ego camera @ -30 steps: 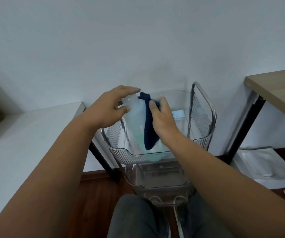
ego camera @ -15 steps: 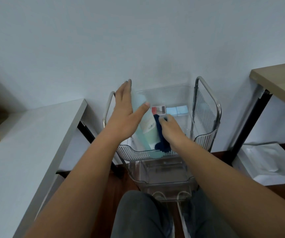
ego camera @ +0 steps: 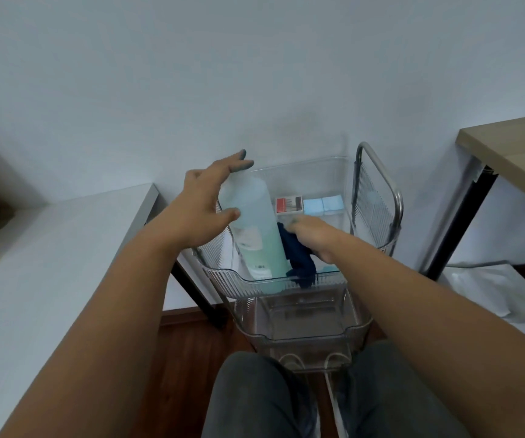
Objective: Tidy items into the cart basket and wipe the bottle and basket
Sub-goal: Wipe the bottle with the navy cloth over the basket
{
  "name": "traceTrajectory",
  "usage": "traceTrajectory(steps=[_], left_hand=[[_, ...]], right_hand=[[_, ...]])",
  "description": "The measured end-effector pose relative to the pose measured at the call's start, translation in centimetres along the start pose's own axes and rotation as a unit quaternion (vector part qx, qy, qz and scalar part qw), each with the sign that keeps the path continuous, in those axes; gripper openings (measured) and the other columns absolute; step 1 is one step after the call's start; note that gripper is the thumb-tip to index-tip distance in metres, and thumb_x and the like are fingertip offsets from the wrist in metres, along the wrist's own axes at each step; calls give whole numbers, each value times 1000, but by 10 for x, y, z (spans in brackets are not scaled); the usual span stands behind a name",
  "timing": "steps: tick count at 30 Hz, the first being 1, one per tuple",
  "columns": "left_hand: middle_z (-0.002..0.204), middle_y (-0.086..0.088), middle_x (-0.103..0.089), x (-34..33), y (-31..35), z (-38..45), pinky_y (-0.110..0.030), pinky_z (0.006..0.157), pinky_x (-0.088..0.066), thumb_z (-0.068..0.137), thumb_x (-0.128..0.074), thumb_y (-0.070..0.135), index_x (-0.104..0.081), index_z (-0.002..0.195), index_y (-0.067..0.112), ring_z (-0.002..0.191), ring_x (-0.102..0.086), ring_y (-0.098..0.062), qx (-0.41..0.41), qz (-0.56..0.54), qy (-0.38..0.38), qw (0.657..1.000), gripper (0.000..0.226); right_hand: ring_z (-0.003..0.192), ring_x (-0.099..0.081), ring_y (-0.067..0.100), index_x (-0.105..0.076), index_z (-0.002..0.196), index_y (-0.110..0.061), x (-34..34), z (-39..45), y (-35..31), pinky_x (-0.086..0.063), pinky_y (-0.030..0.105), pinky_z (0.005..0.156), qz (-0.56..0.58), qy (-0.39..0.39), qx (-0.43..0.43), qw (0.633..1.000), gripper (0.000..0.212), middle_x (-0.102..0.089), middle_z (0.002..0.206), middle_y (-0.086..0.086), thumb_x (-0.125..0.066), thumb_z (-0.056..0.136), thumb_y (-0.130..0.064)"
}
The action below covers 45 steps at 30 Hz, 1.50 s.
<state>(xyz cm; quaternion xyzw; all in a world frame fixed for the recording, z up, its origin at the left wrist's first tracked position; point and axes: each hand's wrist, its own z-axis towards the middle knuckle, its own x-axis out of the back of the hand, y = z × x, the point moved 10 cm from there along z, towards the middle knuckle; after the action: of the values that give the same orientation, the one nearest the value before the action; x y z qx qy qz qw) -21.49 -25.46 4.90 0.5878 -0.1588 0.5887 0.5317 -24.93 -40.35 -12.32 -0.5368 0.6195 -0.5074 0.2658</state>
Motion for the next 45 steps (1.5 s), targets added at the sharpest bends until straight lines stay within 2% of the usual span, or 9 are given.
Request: traceTrajectory(steps=[4, 8, 14, 18, 24, 28, 34, 41, 45], left_hand=[[142, 10, -43, 2, 4, -1, -40, 103, -41, 81, -76, 28, -45, 131, 37, 127, -43, -18, 39, -31, 77, 996, 60], [138, 3, -47, 4, 12, -4, -29, 98, -43, 79, -79, 22, -51, 128, 33, 123, -48, -12, 7, -41, 123, 992, 57], [147, 9, -43, 5, 6, 0, -36, 108, -43, 81, -73, 1, -51, 124, 31, 126, -50, -14, -1, -91, 42, 995, 57], [139, 11, -51, 12, -1, 0, -42, 100, -48, 75, -83, 24, -50, 112, 35, 114, -57, -18, 41, -55, 76, 995, 51], [127, 14, -56, 8, -3, 7, -43, 100, -50, 74, -84, 17, -53, 120, 35, 114, -59, -16, 42, -121, 36, 991, 58], [136, 8, -50, 8, -10, 7, -38, 108, -43, 75, -82, 8, -57, 131, 35, 125, -53, -13, 41, -176, 0, 984, 67], [136, 10, -46, 16, -14, 13, -23, 91, -45, 81, -78, 16, -41, 141, 48, 104, -56, -14, 57, 11, -12, 998, 78], [147, 12, -42, 22, -10, 8, -25, 96, -48, 79, -71, -6, -52, 132, 40, 116, -54, -15, 22, 6, -20, 1000, 74], [136, 16, -49, 24, -6, 3, -22, 89, -51, 64, -90, 15, -57, 109, 50, 111, -54, -5, 22, -68, -3, 997, 65]], right_hand=[[89, -59, 25, -57, 92, -17, 7, -4, -51, -49, 41, 81, 127, 51, 106, 985, 17, -63, 103, 12, -48, 92, -32], [82, -62, 25, -60, 86, -21, 3, -8, -77, -53, 42, 76, 221, 55, 140, 964, 17, -66, 93, 10, -51, 91, -35], [84, -67, 27, -66, 87, -17, -37, -2, 2, -54, 36, 75, 197, 8, -32, 980, 29, -71, 97, 11, -45, 94, -36], [81, -62, 27, -60, 88, -11, -39, -5, 17, -51, 31, 70, 209, 21, -87, 974, 23, -66, 98, 15, -41, 98, -20], [88, -65, 27, -59, 100, -19, -8, -11, -56, -56, 41, 78, 304, 84, 76, 946, 12, -67, 102, 13, -50, 92, -20], [84, -65, 22, -61, 98, -19, -13, -2, -52, -53, 33, 71, 243, 35, 58, 968, 13, -68, 102, 9, -49, 93, -23], [109, -58, 33, -45, 128, -8, -28, -5, 5, -45, 52, 95, 45, -28, -116, 992, 31, -58, 126, 19, -42, 98, -14], [80, -62, 25, -56, 90, -17, -2, -12, -98, -57, 33, 59, 136, 25, 77, 987, 13, -66, 95, 11, -44, 94, -15], [92, -62, 28, -57, 110, -17, -12, -5, -103, -52, 39, 76, 106, 33, 107, 988, 23, -64, 104, 9, -43, 95, -28]])
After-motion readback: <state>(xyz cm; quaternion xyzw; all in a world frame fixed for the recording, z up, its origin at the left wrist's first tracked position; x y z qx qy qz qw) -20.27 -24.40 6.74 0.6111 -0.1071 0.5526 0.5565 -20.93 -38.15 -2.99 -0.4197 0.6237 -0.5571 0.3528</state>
